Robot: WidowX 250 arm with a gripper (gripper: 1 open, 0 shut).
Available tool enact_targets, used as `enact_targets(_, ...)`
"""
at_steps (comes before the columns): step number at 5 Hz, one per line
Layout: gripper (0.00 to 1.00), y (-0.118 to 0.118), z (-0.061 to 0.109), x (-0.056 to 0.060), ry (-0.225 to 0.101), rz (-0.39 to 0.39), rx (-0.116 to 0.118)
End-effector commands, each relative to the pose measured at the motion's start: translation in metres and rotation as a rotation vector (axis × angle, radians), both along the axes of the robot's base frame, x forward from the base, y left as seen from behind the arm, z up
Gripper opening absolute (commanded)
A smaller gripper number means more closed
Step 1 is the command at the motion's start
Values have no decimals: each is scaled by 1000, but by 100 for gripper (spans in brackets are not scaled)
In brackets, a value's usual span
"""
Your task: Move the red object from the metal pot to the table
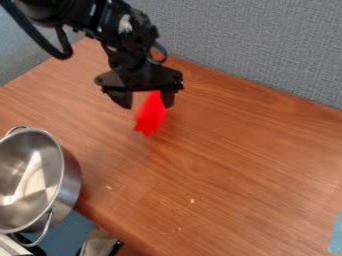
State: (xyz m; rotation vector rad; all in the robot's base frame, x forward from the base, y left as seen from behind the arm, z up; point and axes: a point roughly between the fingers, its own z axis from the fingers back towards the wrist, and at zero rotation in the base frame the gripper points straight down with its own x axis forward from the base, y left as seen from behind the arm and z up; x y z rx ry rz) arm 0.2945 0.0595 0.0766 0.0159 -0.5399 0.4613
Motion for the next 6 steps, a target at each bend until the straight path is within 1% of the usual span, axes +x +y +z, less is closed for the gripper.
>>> enact_targets(1, 100, 28, 19, 22, -34, -127, 51)
enact_targets(2, 100, 6, 8, 30, -11, -197, 88)
enact_targets(3, 100, -19, -1, 42, 1, -261, 128)
enact_targets(4, 100, -20, -5, 45, 12, -282, 171)
enact_targets(6, 100, -20, 3, 34, 83, -186, 162)
